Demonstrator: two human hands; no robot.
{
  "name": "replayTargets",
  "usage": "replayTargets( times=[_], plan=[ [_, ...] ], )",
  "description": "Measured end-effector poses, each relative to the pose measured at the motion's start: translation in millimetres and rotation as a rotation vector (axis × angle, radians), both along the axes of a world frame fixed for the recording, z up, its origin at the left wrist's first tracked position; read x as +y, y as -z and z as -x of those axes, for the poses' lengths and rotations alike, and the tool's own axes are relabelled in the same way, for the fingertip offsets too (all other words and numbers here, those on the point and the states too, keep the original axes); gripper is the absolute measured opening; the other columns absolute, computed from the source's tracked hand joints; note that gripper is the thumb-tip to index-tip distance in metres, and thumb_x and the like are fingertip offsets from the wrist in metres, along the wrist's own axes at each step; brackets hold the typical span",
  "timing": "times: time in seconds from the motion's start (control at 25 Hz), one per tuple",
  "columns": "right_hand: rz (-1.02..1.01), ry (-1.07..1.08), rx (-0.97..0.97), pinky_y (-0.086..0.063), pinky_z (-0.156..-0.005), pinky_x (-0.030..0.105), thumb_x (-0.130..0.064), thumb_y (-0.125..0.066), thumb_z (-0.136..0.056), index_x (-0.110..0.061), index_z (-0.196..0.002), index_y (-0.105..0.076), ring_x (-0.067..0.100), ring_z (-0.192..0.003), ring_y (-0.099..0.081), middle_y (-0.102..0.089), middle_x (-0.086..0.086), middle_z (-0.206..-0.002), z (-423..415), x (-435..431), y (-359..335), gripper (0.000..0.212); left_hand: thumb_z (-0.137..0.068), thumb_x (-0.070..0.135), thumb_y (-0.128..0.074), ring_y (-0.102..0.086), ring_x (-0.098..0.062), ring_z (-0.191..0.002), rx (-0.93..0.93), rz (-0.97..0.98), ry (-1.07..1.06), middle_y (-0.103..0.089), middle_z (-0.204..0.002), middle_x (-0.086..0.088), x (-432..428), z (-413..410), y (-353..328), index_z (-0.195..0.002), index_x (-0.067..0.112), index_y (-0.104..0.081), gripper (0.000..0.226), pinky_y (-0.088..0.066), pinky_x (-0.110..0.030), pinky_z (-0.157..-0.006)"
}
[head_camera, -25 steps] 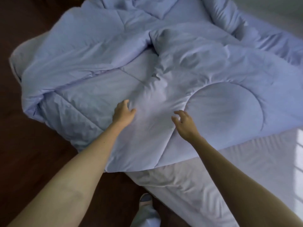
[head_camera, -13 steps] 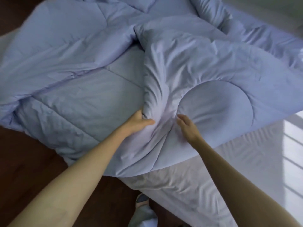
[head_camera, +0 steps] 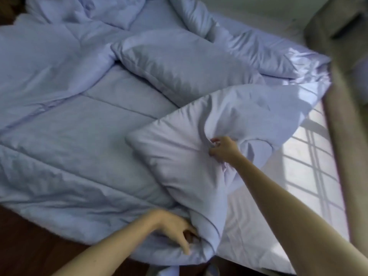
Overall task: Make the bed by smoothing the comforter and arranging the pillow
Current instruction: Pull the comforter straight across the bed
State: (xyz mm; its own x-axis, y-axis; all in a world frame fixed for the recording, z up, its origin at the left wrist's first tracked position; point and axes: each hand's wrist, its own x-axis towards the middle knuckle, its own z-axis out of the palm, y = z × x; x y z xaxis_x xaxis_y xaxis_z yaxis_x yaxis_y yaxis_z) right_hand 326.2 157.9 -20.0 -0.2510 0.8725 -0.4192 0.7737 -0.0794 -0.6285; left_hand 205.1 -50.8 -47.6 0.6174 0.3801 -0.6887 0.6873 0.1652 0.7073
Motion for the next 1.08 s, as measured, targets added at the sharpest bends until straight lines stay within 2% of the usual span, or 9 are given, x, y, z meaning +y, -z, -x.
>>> replayTargets(
  times=[0.08,0.16,0.32,0.48,0.6,0.68,0.84,0.96,1.08],
  plan=[
    [0.055,0.097,0.223,-0.041,-0.042,0.017,-0.003,-0.064,-0.072,-0.006,-0.086,-0.072,0.02,-0.065,-0.055,-0.06,0.007,-0.07,-29.1,-13.0,-1.3,0.016,-0.06,0.079,-0.062,-0.061,-0.012,-0.098,-0.001,0.31,-0.306,-0.071,-0.107,0.001,3.6,9.4,1.3,-0.121,0.009,-0.061,0.092,-0.043,-0.025,-0.087],
    [0.141,0.154,0.412,-0.038,-0.044,0.017,0.002,-0.062,-0.073,-0.013,-0.068,-0.069,0.017,-0.059,-0.048,-0.055,-0.001,-0.057,-59.5,-17.7,-8.8,0.018,-0.049,0.098,-0.036,-0.065,-0.019,-0.097,-0.045,0.421,-0.845,-0.071,-0.1,-0.001,17.2,25.9,7.3,-0.105,0.017,-0.065,0.103,-0.046,-0.034,-0.09],
    [0.374,0.076,0.483,-0.049,-0.062,0.02,-0.001,-0.067,-0.073,-0.016,-0.072,-0.071,0.015,-0.07,-0.052,-0.06,0.003,-0.072,-141.4,-23.4,-19.9,0.015,-0.037,0.085,-0.07,-0.065,-0.028,-0.107,-0.111,0.111,-1.668,-0.064,-0.124,-0.007,67.3,40.9,12.3,-0.134,0.023,-0.048,0.117,-0.054,-0.049,-0.088],
    [0.48,0.027,0.376,-0.052,-0.079,0.032,-0.017,-0.068,-0.079,-0.022,-0.099,-0.07,0.016,-0.084,-0.062,-0.066,0.004,-0.095,-220.0,-39.7,-25.5,0.02,-0.048,0.047,-0.083,-0.065,-0.029,-0.109,-0.335,-0.065,-1.39,-0.07,-0.112,-0.01,97.0,-44.2,-43.7,-0.118,0.009,-0.062,0.082,-0.054,-0.03,-0.079],
    [0.45,0.38,0.62,-0.053,-0.076,0.036,-0.047,-0.048,-0.091,-0.027,-0.105,-0.064,0.022,-0.085,-0.065,-0.067,0.009,-0.106,-270.2,-35.8,-51.5,0.029,-0.07,0.016,-0.075,-0.067,-0.021,-0.092,-0.41,-0.013,-0.852,-0.074,-0.095,-0.01,86.5,-147.7,-76.2,-0.095,0.002,-0.071,0.029,-0.053,-0.032,-0.085],
    [0.499,0.395,0.639,-0.059,-0.073,0.038,-0.06,-0.045,-0.087,-0.02,-0.108,-0.067,0.026,-0.084,-0.071,-0.072,0.012,-0.103,-304.5,-37.8,-71.8,0.051,-0.074,0.007,-0.071,-0.06,-0.018,-0.093,-0.435,-0.009,-0.46,-0.068,-0.096,-0.013,68.3,-214.7,-78.9,-0.102,-0.005,-0.068,0.03,-0.049,-0.035,-0.09],
    [0.447,0.222,0.119,-0.055,-0.085,0.041,-0.046,-0.085,-0.06,-0.007,-0.107,-0.067,0.025,-0.09,-0.069,-0.073,0.009,-0.097,-377.5,-72.2,-66.3,0.063,-0.083,0.001,-0.068,-0.054,0.018,-0.054,-0.332,0.045,-0.001,-0.059,-0.069,0.013,25.6,-322.3,-54.2,-0.115,-0.001,-0.059,0.033,-0.043,0.001,-0.059],
    [0.279,0.417,-0.153,-0.05,-0.062,0.036,-0.039,-0.091,-0.043,-0.001,-0.077,-0.069,0.024,-0.067,-0.059,-0.064,0.014,-0.074,-443.4,-98.5,-42.1,0.055,-0.083,0.002,-0.069,-0.048,0.03,-0.085,-0.41,-0.018,0.253,-0.06,-0.108,0.012,7.9,-358.9,-38.5,-0.129,0.023,-0.052,0.053,-0.037,0.003,-0.085],
    [0.215,0.754,0.019,-0.053,-0.068,0.036,-0.013,-0.085,-0.064,-0.004,-0.085,-0.068,0.027,-0.076,-0.064,-0.069,0.015,-0.086,-487.1,-123.0,-8.1,0.029,-0.091,0.006,-0.058,-0.054,0.023,-0.087,-0.361,-0.085,0.073,-0.059,-0.117,-0.001,24.2,-357.4,-13.6,-0.134,0.013,-0.052,0.043,-0.042,-0.004,-0.091]
  ],
)
